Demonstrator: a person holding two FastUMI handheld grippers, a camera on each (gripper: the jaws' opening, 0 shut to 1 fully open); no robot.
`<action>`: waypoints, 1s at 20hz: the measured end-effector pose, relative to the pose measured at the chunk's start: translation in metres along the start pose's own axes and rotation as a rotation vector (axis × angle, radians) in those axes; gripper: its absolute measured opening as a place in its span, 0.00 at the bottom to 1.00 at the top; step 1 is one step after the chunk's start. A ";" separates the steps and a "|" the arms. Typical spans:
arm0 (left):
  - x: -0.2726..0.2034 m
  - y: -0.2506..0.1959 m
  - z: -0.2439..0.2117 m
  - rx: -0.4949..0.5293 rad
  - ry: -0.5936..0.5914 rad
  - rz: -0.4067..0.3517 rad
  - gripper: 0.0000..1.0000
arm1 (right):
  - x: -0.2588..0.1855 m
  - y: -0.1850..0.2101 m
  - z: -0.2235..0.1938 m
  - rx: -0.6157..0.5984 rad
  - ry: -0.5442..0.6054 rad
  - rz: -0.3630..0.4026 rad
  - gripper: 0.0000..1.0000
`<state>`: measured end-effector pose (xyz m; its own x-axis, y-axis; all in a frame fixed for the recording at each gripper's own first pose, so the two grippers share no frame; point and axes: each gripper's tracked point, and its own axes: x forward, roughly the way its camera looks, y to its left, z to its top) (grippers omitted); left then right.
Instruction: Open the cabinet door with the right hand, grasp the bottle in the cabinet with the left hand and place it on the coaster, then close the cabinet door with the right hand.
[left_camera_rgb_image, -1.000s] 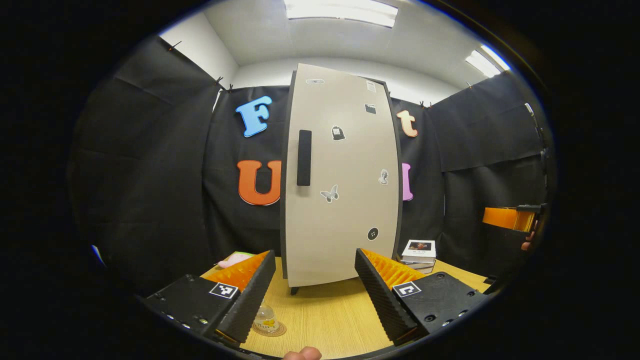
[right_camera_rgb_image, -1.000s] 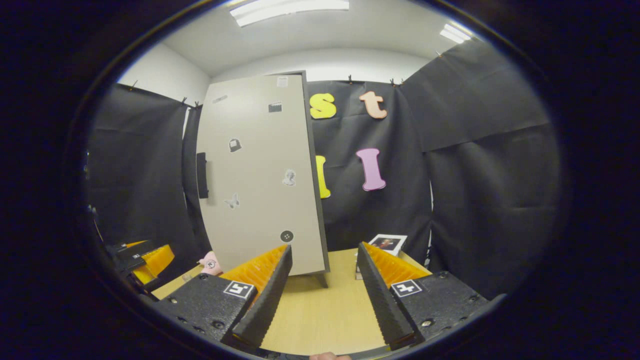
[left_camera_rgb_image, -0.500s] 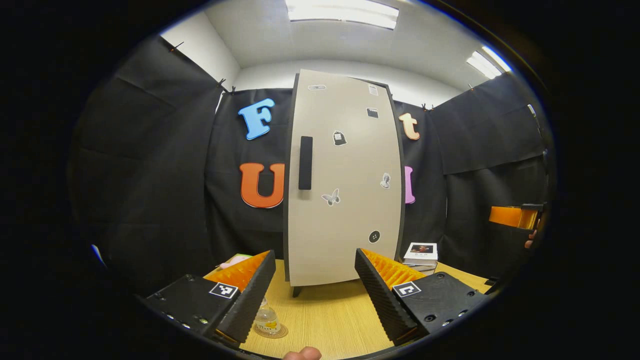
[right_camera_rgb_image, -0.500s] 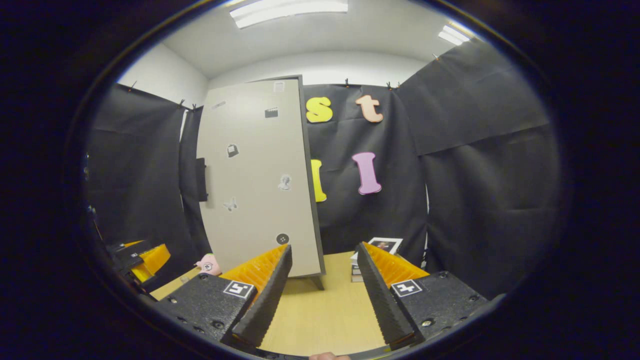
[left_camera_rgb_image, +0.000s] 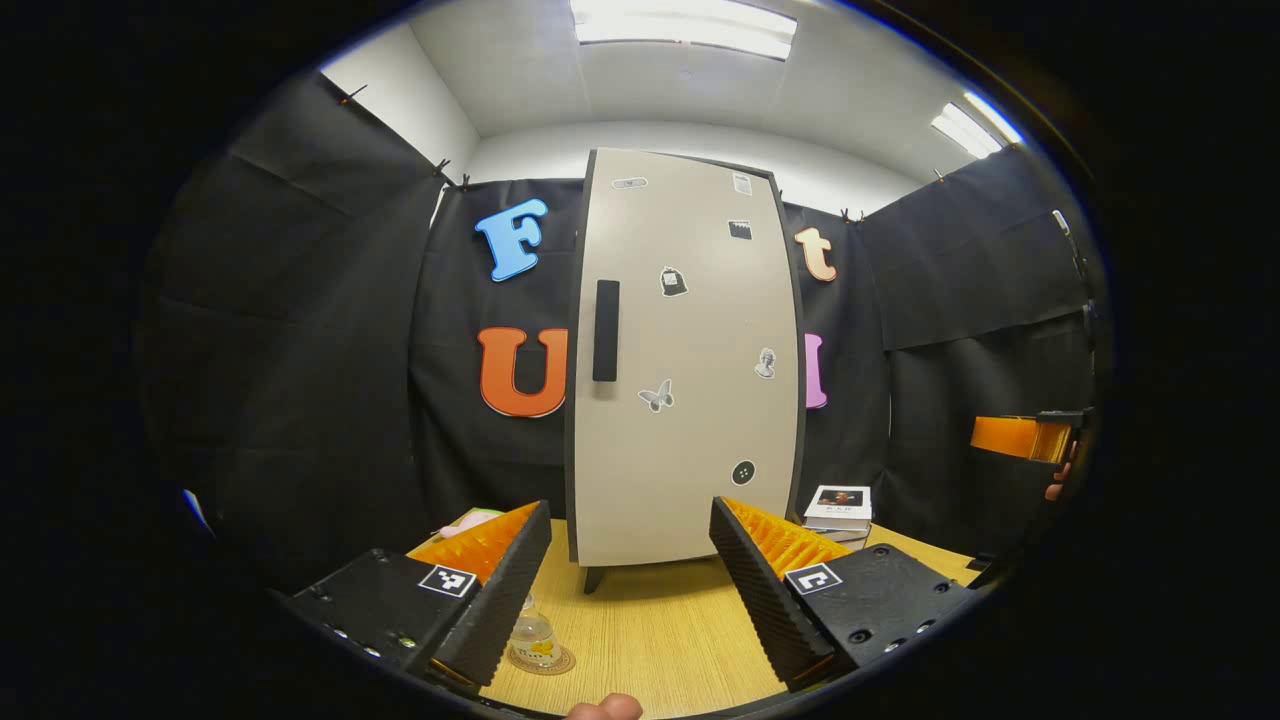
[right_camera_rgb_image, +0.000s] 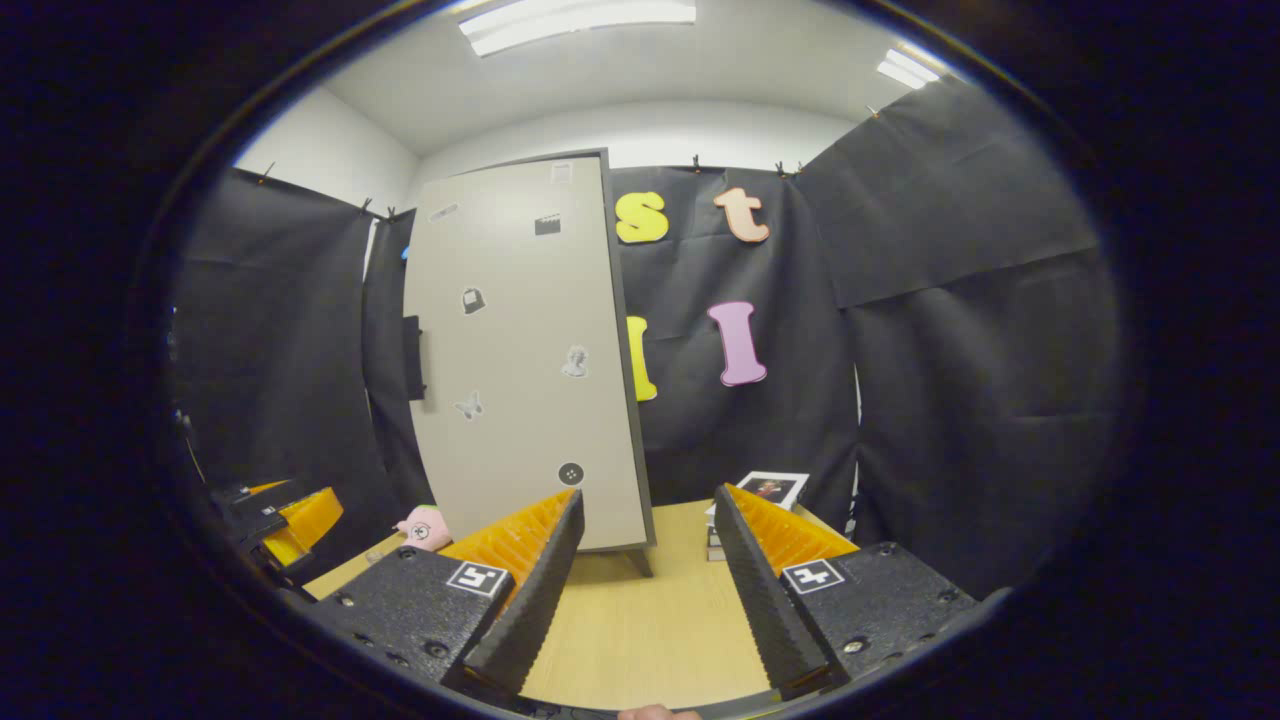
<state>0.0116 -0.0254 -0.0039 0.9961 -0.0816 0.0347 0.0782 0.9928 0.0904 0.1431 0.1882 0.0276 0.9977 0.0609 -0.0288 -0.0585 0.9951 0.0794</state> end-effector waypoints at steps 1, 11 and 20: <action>-0.001 0.000 0.001 0.001 -0.001 -0.001 0.96 | -0.001 0.000 0.001 -0.003 -0.002 0.000 0.86; 0.000 -0.007 0.009 0.003 -0.023 -0.018 0.96 | 0.002 0.004 0.003 -0.014 -0.020 0.004 0.86; 0.002 -0.003 0.011 -0.009 -0.006 -0.019 0.96 | -0.002 0.001 0.007 -0.011 -0.033 -0.011 0.85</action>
<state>0.0131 -0.0299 0.0069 0.9941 -0.1008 0.0396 0.0973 0.9918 0.0824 0.1417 0.1885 0.0343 0.9989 0.0472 0.0031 -0.0473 0.9966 0.0680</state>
